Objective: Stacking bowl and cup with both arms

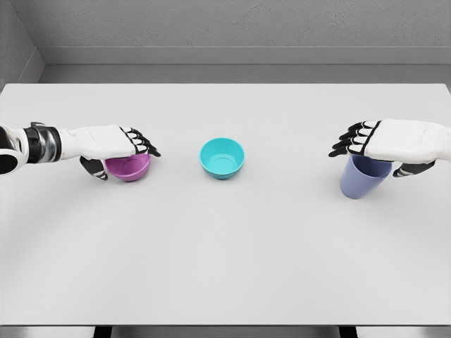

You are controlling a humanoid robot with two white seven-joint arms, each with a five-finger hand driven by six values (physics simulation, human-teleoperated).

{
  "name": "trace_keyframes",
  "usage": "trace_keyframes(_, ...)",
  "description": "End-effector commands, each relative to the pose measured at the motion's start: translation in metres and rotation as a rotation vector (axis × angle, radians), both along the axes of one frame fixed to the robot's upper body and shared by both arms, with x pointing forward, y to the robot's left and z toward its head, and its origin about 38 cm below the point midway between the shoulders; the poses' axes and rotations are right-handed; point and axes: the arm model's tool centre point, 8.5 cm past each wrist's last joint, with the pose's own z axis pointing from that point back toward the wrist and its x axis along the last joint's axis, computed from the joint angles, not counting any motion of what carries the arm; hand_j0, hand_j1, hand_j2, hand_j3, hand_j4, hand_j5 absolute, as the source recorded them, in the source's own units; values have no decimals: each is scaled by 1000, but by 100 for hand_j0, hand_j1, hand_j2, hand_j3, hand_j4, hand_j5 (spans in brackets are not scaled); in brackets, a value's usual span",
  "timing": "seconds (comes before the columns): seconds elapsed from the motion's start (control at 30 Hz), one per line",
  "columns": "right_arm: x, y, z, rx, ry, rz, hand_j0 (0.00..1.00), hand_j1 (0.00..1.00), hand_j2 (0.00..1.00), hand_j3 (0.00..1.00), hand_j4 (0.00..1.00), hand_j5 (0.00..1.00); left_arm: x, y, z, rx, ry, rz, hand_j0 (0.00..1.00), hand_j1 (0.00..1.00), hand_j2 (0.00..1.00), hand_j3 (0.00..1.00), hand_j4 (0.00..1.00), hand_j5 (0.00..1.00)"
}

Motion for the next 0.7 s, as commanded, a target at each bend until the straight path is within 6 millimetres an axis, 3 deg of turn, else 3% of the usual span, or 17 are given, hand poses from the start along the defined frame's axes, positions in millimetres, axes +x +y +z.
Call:
trace_keyframes(0.0,0,-1,0,3,1,-4,100,100,100,100,100,100,1,0,0,-5,1,3,100,100,100,100,100,100)
trace_keyframes(0.57,-2,-1,-3,5,10,-6,100,100,100,100,100,100,1,-7,-3,3,-1,-7,100,100,100,100,100,100)
trace_keyframes(0.67,-2,-2,-3,4,10,-7,100,100,100,100,100,100,1,-6,-3,6,-2,-6,91,91,91,91,91,91)
